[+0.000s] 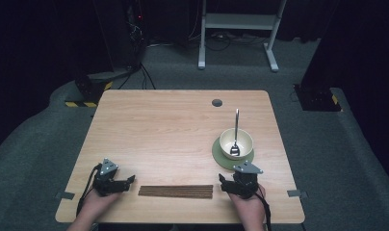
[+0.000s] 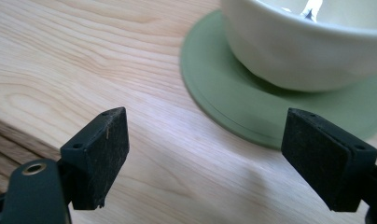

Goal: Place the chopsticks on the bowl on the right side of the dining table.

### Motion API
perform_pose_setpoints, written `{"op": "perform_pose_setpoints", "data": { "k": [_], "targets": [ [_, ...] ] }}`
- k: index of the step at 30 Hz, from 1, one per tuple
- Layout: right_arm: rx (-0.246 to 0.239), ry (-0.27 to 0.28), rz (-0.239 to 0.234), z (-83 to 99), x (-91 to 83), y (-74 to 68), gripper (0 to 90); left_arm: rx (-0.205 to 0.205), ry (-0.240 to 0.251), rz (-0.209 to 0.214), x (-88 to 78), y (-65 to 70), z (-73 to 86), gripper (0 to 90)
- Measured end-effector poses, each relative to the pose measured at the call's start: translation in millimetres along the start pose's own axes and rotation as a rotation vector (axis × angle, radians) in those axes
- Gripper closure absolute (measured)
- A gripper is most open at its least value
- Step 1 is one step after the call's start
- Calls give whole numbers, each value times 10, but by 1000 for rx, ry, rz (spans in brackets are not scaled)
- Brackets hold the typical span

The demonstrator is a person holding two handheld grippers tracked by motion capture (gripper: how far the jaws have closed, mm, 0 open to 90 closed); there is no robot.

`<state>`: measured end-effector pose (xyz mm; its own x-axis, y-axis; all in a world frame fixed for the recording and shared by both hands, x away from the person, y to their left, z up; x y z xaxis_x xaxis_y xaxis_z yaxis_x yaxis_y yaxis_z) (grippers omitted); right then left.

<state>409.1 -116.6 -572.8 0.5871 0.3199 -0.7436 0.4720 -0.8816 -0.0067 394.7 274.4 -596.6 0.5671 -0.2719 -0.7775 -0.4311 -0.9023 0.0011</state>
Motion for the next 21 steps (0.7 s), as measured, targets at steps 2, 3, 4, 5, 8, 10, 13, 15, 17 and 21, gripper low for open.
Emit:
{"op": "perform_pose_setpoints", "data": {
  "k": [2, 3, 4, 5, 8, 10, 13, 15, 17, 21],
  "targets": [
    [-17, 5, -9, -19, 6, -51, 156, 0, 0, 0, 0, 0, 0, 151],
    [-23, 4, -18, -26, 11, -82, 161, 0, 1, 0, -3, 0, 2, 153],
    [-28, 6, -28, -34, 19, -117, 168, 0, 0, -1, -5, 0, 5, 154],
    [-38, 8, -40, -43, 27, -152, 180, -1, 1, 0, -7, 1, 6, 156],
    [-58, 9, -60, -73, 44, -247, 184, -1, 1, 0, -7, 2, 7, 157],
    [-63, 8, -61, -80, 44, -263, 183, -2, 1, 0, -8, 2, 8, 157],
    [-88, 10, -71, -136, 52, -343, 182, -3, 1, -1, -10, 3, 11, 158],
    [-88, 11, -77, -169, 64, -368, 182, -3, 1, 1, -9, 4, 10, 157],
    [-95, 10, -81, -219, 82, -397, 182, -1, 1, 1, -9, 3, 10, 157],
    [-105, -1, -100, -308, 120, -467, 190, 3, 1, 6, -5, 1, 5, 155]
  ]
}}
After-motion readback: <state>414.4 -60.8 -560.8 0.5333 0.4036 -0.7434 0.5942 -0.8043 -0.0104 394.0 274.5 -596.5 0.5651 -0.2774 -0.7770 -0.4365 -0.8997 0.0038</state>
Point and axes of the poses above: each handheld gripper's, and its own axes: x roughly forward along the jaws, z roughly out of its underside, y roughly to its right, the point moved 10 cm from there along x, roughly forward along the jaws, and after that the axes turned 8 degrees about -y, right-handed, at the moved point
